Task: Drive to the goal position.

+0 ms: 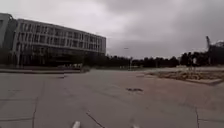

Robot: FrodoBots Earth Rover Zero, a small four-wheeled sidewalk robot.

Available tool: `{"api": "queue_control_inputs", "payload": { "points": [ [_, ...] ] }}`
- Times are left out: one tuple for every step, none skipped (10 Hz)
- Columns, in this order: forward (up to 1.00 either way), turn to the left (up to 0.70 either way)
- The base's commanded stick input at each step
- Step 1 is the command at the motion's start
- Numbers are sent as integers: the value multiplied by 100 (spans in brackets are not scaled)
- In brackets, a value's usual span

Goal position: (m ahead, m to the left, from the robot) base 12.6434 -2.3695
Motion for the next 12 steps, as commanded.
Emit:
{"api": "queue_control_inputs", "payload": {
  "points": [
    [70, 0],
    [70, 0],
    [70, 0],
    [70, 0],
    [70, 6],
    [70, 22],
    [70, 0],
    [70, 0],
    [70, 0],
    [70, 0],
    [70, 0],
    [70, 0]
  ]
}}
